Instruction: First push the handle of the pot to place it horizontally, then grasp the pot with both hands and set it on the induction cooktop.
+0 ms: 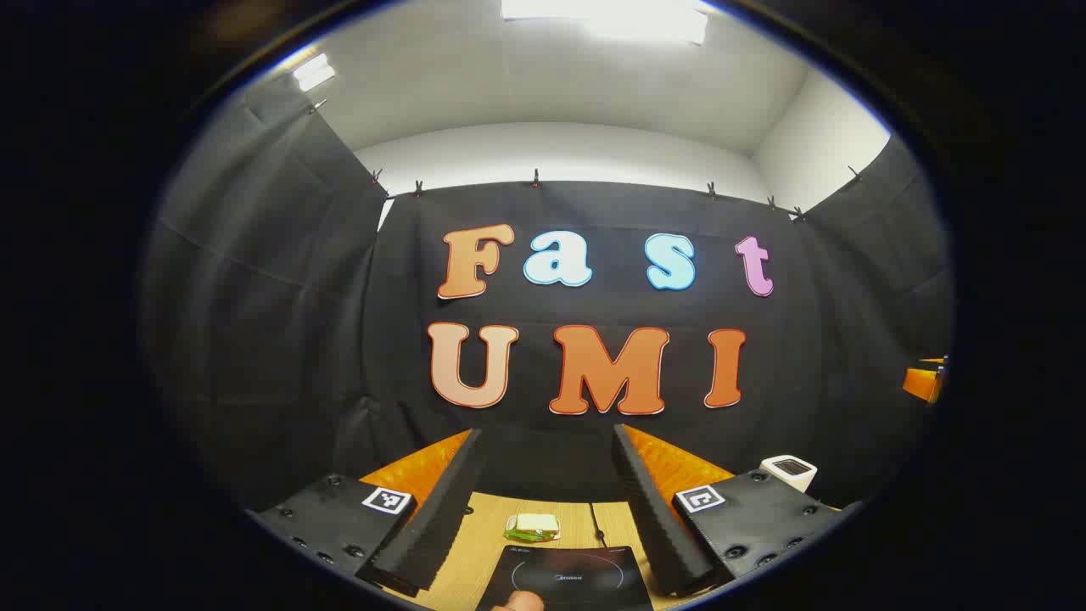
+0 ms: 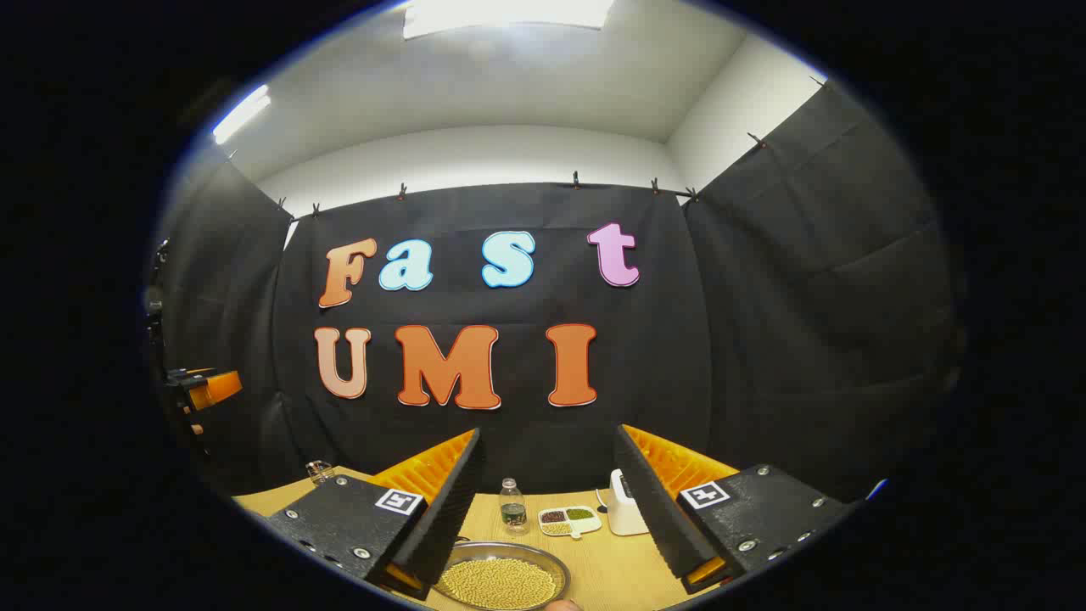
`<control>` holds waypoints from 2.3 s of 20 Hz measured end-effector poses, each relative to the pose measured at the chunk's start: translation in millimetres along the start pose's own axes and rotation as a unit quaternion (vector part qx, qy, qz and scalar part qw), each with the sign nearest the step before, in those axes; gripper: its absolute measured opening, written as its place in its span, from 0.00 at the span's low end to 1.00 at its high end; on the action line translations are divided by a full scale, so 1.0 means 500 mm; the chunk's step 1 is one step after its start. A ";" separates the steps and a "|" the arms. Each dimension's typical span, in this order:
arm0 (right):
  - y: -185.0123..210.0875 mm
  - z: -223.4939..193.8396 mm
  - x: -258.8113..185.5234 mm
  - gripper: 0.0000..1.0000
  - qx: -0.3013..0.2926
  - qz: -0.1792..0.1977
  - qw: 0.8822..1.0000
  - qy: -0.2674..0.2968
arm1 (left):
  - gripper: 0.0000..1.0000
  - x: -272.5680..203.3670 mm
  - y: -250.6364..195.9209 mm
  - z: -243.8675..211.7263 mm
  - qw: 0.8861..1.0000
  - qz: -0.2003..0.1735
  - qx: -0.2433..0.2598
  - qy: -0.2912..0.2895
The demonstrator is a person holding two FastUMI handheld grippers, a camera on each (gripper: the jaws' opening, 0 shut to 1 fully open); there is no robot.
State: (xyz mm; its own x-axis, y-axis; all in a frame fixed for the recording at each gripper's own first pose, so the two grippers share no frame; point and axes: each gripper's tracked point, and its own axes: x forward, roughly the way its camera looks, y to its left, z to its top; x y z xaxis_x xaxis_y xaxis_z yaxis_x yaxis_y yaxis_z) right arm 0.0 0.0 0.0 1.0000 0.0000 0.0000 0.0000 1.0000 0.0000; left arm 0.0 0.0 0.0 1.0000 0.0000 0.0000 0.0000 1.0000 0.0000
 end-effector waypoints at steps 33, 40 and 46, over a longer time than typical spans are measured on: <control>0.124 -0.277 -0.055 0.12 -0.037 0.076 0.990 0.113 | 0.98 -0.015 0.053 -0.023 0.999 0.031 0.010 0.005; 0.105 -0.431 -0.116 0.00 -0.052 0.077 0.979 0.181 | 0.98 -0.016 0.064 -0.048 0.999 0.036 0.013 0.016; 0.083 -0.614 -0.162 0.00 -0.054 0.079 0.955 0.279 | 0.98 -0.023 0.060 -0.059 0.999 0.038 0.015 0.015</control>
State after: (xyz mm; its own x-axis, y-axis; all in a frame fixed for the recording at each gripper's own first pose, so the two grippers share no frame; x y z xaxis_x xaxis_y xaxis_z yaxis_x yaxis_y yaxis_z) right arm -81.1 41.6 -307.1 0.8312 0.1212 -0.5426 -0.1816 0.9816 -0.0590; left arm -11.5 30.0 -29.7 0.9967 0.0755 -0.0290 -0.0746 0.9967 0.0320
